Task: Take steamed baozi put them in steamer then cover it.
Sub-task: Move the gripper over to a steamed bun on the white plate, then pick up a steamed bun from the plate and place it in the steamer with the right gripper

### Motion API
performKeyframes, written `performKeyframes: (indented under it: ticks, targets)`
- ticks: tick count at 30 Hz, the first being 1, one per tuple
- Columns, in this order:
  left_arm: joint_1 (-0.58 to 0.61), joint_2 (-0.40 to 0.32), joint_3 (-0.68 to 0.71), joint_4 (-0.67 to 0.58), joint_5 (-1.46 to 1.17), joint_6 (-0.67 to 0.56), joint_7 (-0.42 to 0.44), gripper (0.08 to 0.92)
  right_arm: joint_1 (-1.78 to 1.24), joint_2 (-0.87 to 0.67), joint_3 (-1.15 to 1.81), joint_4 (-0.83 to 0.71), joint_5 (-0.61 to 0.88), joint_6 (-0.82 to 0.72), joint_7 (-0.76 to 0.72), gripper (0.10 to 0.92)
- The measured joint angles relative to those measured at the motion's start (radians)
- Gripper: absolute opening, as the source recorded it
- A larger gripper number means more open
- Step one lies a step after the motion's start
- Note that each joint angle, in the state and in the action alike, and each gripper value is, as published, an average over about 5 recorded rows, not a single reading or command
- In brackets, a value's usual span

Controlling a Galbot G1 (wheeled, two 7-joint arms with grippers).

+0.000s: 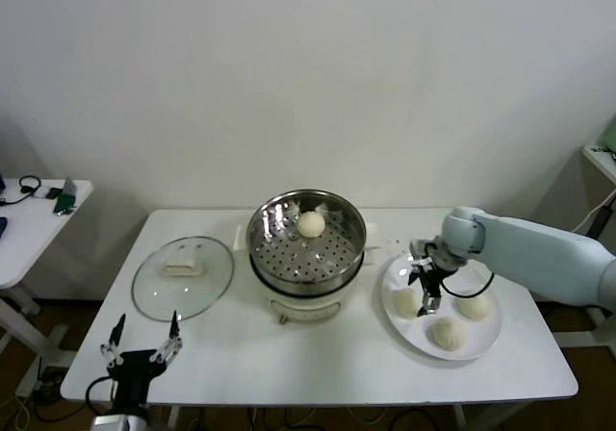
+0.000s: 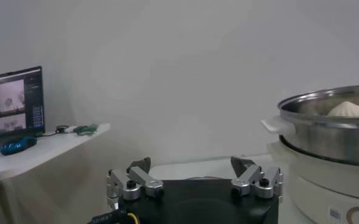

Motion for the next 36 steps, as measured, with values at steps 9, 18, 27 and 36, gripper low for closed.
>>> performKeyframes:
  ticks: [9,18,27,36]
  targets:
    - [-0.003,-0.002,0.004,0.001,0.004,0.001,0.000,0.823,-0.032,0.027,0.018,-0.027,-0.020,0.001,-0.014,0.765]
    - [0.003,-0.003,0.006,0.001,0.006,-0.001,-0.001,0.823,-0.034,0.028,0.029,-0.038,-0.019,0.001,-0.019,0.713]
    - [0.005,-0.003,0.008,-0.001,0.006,-0.001,-0.002,0.823,0.001,0.010,0.030,-0.029,0.028,-0.009,0.000,0.714]
    - [0.006,-0.003,0.028,0.000,0.015,0.003,0.002,0.823,0.170,-0.014,-0.041,0.007,0.154,-0.010,0.000,0.720]
